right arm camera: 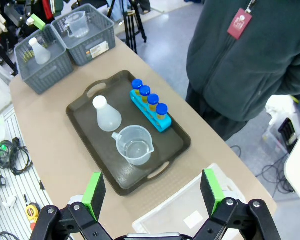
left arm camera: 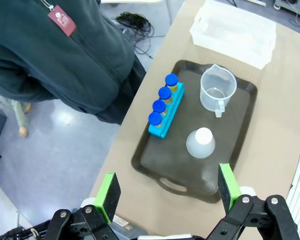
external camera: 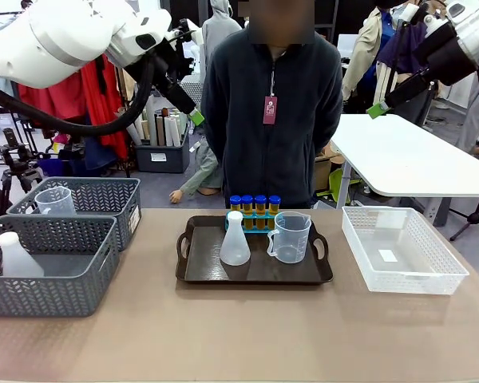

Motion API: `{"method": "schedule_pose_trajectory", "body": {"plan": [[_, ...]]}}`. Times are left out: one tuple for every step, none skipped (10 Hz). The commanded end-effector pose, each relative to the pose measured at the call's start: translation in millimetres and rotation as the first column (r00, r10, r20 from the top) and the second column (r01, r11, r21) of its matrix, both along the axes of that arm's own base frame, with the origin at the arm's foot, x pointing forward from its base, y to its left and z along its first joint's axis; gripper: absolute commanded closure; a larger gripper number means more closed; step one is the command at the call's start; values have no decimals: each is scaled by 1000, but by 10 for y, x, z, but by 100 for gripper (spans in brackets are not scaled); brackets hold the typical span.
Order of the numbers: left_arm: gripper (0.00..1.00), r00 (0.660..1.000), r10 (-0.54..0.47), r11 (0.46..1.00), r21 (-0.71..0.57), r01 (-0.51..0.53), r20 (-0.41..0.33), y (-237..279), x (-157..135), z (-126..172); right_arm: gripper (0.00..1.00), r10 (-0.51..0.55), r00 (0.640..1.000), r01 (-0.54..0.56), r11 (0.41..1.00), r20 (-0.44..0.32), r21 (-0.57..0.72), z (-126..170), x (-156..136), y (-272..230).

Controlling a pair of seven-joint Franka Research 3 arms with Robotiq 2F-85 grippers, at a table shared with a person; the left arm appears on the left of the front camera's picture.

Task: Prepare the laboratory tools.
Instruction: Pick up one Small flask and place it on the Handle tray.

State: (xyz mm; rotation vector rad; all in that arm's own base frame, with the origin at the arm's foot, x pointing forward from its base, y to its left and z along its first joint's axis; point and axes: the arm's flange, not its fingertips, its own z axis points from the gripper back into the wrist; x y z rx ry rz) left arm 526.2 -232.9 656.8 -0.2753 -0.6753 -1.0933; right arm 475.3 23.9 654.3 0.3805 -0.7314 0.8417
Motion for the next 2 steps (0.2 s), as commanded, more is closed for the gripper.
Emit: {"method": "schedule_pose_trajectory", "body": {"plan": [[0, 1000, 5, 1000, -7, -5, -4, 39, -3, 13, 0, 9, 1000, -9, 1000, 2, 18, 20, -5, -7], [0, 1000, 5, 1000, -7, -5, -4, 39, -3, 13, 0, 9, 1000, -9, 1000, 2, 18, 20, -5, -7]]}}
